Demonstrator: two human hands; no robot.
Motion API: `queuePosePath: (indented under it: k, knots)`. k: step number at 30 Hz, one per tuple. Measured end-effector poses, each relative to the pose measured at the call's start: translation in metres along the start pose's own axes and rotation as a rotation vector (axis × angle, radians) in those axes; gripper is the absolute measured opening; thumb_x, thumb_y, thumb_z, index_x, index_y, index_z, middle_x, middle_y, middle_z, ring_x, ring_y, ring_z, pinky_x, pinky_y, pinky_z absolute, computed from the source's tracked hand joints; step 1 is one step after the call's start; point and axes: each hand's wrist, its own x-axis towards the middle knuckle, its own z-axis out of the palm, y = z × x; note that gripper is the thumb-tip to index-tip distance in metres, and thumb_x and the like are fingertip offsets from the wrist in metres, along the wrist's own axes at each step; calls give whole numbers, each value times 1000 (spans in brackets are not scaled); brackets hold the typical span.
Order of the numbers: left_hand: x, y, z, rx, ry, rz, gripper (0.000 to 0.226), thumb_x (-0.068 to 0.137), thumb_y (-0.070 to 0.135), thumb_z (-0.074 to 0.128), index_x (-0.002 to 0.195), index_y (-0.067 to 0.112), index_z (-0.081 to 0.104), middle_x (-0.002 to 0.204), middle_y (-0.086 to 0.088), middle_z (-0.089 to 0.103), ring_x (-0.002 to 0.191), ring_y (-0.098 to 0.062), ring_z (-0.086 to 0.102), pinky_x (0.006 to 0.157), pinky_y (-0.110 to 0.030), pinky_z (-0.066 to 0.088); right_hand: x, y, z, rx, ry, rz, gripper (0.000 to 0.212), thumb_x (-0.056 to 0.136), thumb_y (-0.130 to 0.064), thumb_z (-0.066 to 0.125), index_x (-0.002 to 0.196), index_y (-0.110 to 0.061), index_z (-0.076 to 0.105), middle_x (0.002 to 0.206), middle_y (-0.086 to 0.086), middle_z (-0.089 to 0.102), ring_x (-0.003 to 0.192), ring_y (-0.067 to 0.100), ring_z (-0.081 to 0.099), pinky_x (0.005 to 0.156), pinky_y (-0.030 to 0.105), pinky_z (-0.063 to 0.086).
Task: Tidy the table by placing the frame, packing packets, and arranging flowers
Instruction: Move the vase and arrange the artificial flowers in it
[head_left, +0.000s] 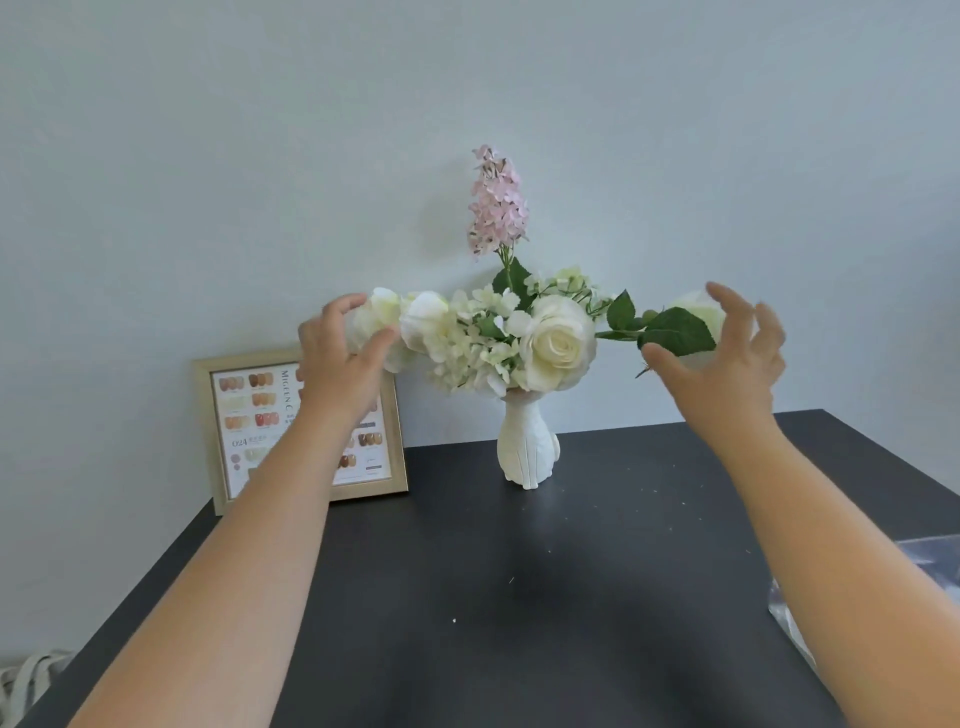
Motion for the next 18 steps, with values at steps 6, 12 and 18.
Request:
queuePosePath:
  k: [6,12,18]
  knots:
    - [6,-16,15,-91,-241,-175,81,62,64,75,133,60,36,143,5,28,125,-28,45,100,-58,43,26,6,11,482,-151,236,68,68,-24,78,123,-42,42,117,1,57,89,17,64,73,39,60]
    - [29,-23,15,-401,-142,-259,86,67,28,89,135,46,41,136,0,38,117,-26,54,78,-38,57,68,-38,4,393,-129,70,53,64,-37,78,108,-46,50,109,-15,54,101,15,58,76,34,55]
    - [55,-1,18,-550,-191,-219,53,82,7,77,127,27,55,119,-9,62,102,-22,68,70,-26,57,93,-100,16,221,-221,-121,32,66,-41,78,95,-41,63,101,-6,57,86,11,59,58,22,46]
